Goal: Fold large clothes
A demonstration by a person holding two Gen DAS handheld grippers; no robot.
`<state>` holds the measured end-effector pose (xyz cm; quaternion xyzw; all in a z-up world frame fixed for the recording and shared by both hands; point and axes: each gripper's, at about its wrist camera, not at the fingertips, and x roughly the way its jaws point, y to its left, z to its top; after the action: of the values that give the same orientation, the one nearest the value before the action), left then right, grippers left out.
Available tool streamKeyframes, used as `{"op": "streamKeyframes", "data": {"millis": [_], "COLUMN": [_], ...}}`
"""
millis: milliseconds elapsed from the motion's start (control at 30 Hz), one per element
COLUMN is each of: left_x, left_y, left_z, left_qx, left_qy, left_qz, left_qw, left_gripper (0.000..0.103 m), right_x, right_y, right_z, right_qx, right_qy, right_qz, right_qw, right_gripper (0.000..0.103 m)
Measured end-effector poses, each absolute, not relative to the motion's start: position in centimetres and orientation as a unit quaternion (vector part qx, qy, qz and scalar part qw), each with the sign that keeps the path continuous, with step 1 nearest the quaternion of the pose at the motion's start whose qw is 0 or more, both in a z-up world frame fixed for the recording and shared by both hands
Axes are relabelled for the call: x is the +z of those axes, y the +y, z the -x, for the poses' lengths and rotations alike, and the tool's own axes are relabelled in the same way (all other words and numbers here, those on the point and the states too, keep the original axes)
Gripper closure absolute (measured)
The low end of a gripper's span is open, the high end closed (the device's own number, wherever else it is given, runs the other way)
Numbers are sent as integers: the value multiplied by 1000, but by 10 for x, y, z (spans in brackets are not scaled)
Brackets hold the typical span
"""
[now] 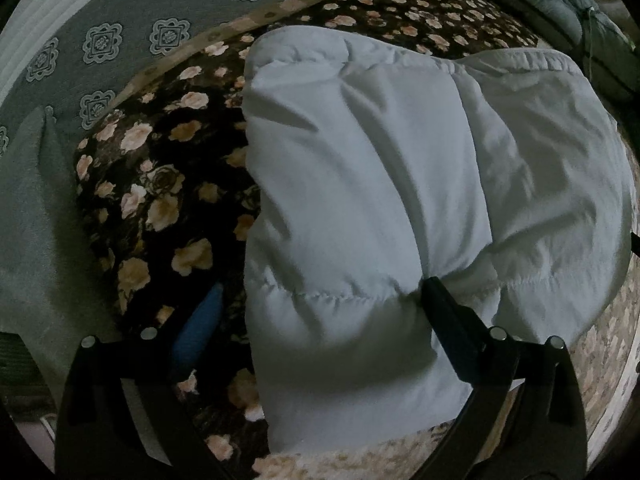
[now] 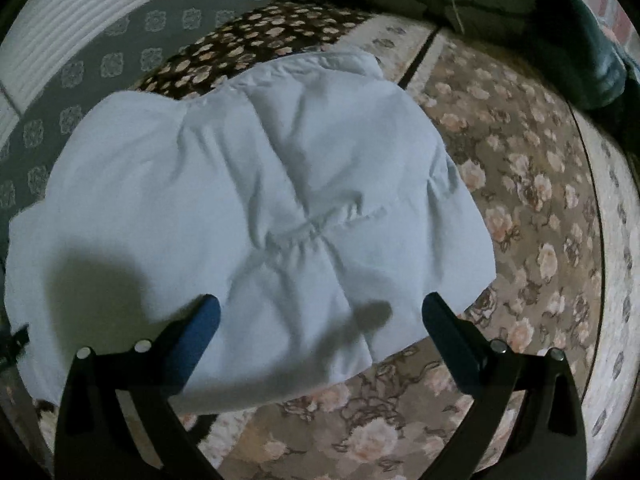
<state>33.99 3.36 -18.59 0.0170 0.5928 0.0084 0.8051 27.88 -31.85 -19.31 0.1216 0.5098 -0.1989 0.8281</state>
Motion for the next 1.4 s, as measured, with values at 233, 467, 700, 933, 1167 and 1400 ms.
{"op": "streamKeyframes", "data": {"millis": [233, 467, 700, 933, 1167, 1400], "left_x": [-192, -195, -203, -185, -175, -164], "left_y": [38, 48, 53, 57, 76, 58], "left_z": [-336, -330, -316, -307, -280, -275], "left_qx": [21, 30, 26, 22, 21, 50], "left_qy": [588, 587, 573, 561, 551, 523], "left_qz": [0, 47, 65, 51, 86, 23], "left_qw": [809, 807, 816, 826, 830, 851], "left_gripper": [3, 3, 3, 3, 3, 3], "right_x": [-185, -201, -228, -209, -196, -186], "right_y": [-317, -363, -381, -386, -385, -375], "right_z": [-287, -292, -313, -309, -278, -270], "right_qx": [-177, -180, -136, -98, -117, -129], "right_qy": [498, 463, 475, 478, 474, 460], "right_qz": [-86, -158, -140, -137, -115, -69], "right_qw": [844, 853, 858, 862, 865, 876], "right_gripper": [3, 14, 13, 10, 8, 8]}}
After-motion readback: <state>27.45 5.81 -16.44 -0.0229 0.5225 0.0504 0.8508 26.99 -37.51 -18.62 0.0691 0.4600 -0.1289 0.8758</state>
